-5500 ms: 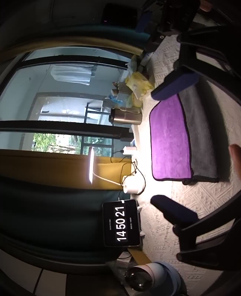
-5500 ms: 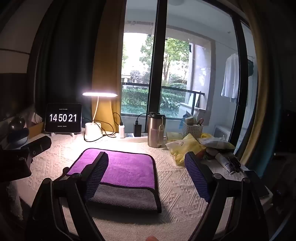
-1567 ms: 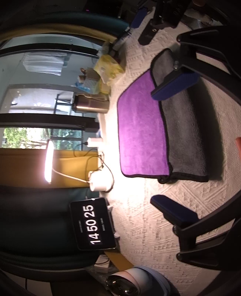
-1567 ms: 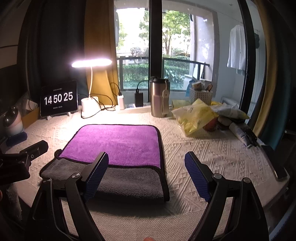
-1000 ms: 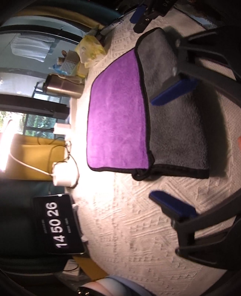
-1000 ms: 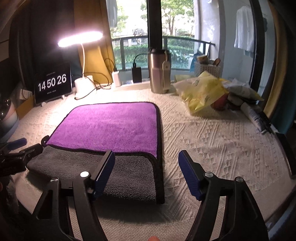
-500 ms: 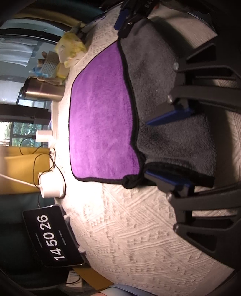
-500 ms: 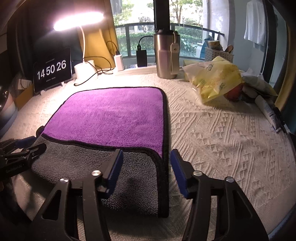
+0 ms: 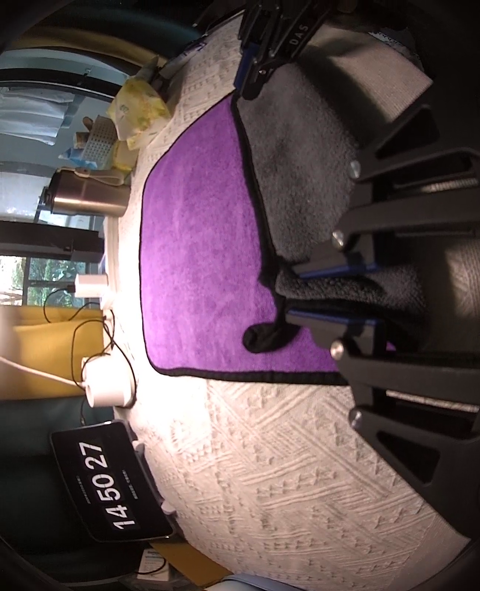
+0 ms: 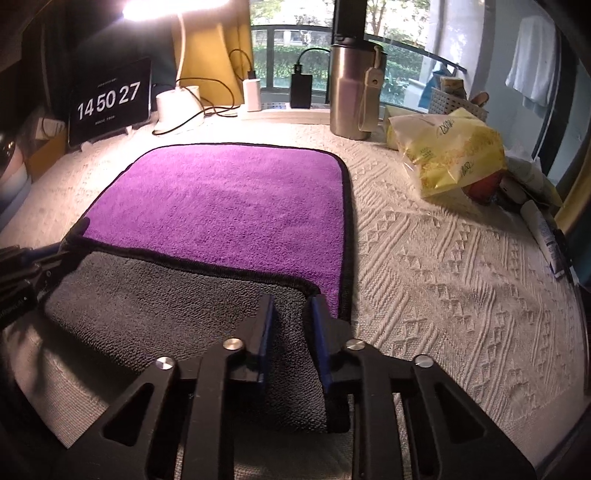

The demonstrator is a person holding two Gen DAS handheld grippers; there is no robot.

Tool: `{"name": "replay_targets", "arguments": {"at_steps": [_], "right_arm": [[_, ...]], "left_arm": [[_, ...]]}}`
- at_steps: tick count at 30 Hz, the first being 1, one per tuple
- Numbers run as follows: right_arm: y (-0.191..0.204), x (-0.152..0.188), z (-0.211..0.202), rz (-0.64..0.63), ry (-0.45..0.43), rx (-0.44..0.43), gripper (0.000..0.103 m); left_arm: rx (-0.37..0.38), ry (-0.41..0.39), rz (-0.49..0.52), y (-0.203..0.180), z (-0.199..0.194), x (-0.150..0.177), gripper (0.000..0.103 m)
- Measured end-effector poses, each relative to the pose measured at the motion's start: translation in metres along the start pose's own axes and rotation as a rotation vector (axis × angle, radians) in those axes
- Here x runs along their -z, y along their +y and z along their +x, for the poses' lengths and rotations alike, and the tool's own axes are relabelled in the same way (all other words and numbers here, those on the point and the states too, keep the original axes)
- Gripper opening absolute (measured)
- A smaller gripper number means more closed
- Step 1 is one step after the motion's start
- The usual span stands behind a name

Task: Fold towel

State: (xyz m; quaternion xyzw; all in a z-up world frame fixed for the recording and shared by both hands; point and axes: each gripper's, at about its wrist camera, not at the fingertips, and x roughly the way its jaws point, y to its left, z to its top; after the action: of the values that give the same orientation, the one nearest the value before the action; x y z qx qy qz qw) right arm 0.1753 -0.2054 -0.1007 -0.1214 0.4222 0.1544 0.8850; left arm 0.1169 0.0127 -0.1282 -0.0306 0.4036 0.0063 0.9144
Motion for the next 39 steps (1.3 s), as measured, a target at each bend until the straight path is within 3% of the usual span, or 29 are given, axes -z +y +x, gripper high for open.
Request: {"name": "replay_targets", "arguments": {"at_steps": [6,39], "right_arm": [[0.001,0.000,-0.008,-0.005,-0.030,0.007,0.006],[0.004,-0.041,-0.070,-0.032,-0.260,0.038,0.005]], "left_arm": [[0.014,-0.022,-0.004,0.001,-0.006,-0.001,0.013],[0.050,-0.217,-0.009,0.005,-0.057,-0.047,0.013]]}}
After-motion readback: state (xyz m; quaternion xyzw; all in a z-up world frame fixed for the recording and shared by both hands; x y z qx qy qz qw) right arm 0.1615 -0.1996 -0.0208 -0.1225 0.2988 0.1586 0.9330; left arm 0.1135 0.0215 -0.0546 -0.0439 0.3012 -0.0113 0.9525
